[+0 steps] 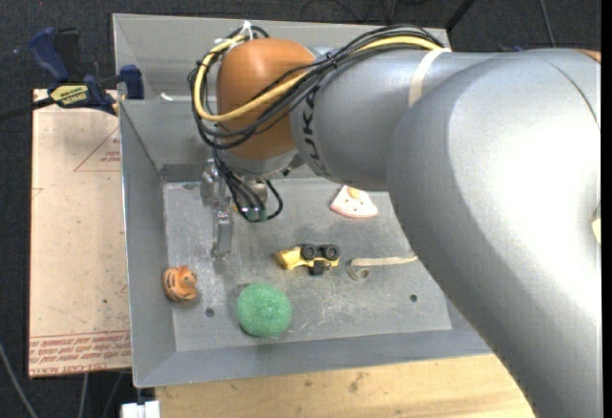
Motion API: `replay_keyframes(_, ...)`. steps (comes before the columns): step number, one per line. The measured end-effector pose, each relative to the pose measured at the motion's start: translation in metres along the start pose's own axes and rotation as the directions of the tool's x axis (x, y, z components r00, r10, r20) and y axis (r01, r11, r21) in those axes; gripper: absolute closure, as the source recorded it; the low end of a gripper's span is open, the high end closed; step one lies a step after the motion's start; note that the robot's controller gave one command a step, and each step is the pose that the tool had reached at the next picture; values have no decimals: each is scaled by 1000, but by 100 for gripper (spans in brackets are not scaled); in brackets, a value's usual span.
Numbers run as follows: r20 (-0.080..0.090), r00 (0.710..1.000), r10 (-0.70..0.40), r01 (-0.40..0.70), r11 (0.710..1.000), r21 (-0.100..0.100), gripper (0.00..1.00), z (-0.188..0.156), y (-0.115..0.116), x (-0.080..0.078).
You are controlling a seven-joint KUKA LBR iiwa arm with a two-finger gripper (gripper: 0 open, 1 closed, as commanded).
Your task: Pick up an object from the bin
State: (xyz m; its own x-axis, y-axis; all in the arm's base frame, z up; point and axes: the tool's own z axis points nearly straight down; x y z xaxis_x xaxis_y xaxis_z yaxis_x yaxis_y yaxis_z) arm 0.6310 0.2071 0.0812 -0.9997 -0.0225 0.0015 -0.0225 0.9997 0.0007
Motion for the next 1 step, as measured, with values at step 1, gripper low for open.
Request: replay_keyframes(1,-5,1000,-25,25,1000,0,0,-46,-33,-1)
